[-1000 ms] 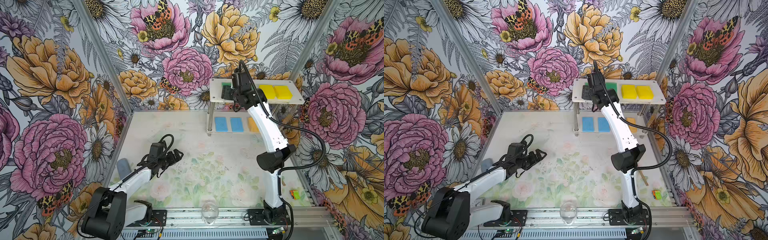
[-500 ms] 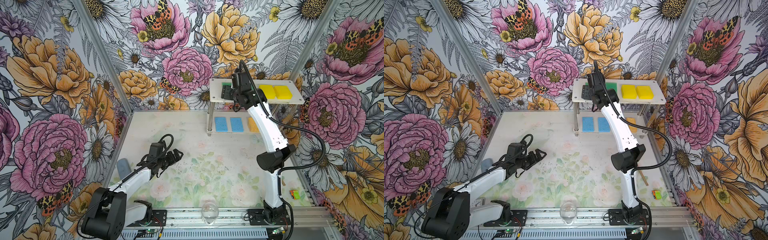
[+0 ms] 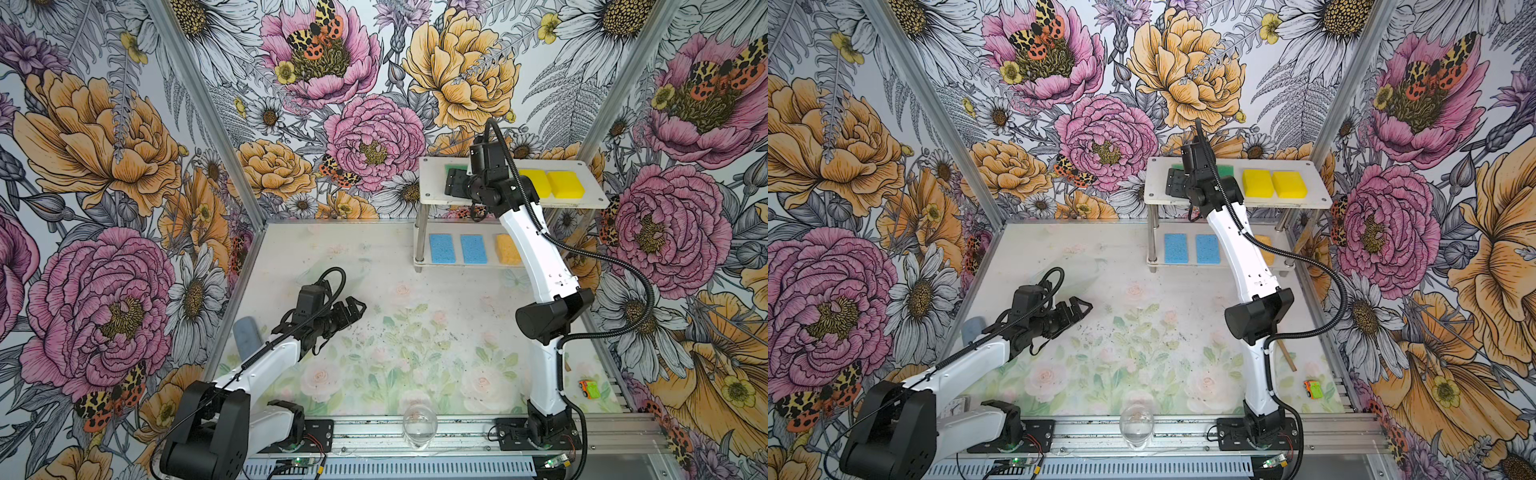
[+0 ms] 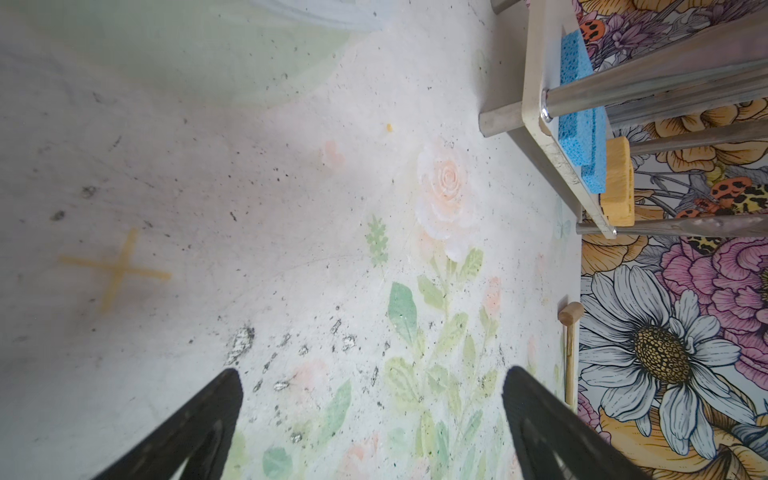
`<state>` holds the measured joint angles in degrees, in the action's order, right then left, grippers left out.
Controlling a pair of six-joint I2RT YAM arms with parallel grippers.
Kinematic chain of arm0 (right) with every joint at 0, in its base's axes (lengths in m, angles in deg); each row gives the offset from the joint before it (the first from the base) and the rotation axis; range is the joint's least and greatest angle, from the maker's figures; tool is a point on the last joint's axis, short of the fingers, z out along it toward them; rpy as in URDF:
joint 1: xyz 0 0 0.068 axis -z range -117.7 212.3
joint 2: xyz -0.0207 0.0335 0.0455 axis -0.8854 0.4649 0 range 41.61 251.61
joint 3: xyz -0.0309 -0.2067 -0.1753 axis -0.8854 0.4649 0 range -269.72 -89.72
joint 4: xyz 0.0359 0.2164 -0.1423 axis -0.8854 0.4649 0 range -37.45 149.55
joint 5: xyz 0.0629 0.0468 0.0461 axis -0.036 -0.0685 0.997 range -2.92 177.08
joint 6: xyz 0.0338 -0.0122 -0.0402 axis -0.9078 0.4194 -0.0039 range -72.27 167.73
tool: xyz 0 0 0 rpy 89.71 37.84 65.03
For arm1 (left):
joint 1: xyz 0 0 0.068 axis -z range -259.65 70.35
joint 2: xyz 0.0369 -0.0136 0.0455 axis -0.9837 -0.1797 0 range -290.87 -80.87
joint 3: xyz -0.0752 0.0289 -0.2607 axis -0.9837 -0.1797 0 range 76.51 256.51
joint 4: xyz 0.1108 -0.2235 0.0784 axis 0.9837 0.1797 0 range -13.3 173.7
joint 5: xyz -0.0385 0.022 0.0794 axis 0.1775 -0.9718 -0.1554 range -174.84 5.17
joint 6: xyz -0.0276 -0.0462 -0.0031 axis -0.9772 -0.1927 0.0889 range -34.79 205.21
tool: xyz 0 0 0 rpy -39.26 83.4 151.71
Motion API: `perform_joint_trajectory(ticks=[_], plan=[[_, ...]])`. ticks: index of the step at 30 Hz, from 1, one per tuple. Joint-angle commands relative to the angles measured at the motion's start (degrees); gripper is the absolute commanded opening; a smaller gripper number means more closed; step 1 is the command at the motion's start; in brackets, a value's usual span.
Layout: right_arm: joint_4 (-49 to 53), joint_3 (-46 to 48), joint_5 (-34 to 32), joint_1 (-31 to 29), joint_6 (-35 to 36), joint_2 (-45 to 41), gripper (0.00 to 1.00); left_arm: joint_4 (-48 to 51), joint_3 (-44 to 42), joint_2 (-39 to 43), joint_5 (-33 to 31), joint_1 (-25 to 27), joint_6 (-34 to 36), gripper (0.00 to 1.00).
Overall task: Place and organize the cleaning sponges onto the shelf
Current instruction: 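Open the right gripper and draw it back from the shelf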
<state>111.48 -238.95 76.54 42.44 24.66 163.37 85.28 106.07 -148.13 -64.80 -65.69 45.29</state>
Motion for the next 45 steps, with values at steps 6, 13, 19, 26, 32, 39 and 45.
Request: perform_joint_trajectory(ticks=[6,13,19,26,32,39,45], plan=[[-1.3,-1.2,5.8,0.5,-0.1,-6.3,0.81,1.2,0.9,1.7,0.7,-0.6,1.5,0.99],[-1.1,-0.8,9.5,0.6,1.4,-11.8,0.83,1.8,1.5,1.6,0.6,-0.6,1.8,0.99],[-0.8,4.4,13.2,1.0,9.6,-19.0,0.86,4.7,4.5,2.8,0.2,-0.8,4.6,0.99],[-0.8,20.3,7.0,2.1,13.5,-33.1,0.89,4.2,9.3,6.3,1.9,-1.6,8.7,0.99],[-1.0,35.6,0.0,3.1,14.8,-44.0,0.9,4.7,12.3,8.9,-0.2,-3.8,12.0,0.99],[-5.3,55.3,0.2,5.5,16.9,-53.7,0.92,1.2,13.0,14.9,-5.8,-5.4,16.4,0.99],[-18.2,73.6,5.9,7.6,19.3,-61.3,0.92,-1.3,11.5,18.0,-9.4,-8.3,20.9,0.99]])
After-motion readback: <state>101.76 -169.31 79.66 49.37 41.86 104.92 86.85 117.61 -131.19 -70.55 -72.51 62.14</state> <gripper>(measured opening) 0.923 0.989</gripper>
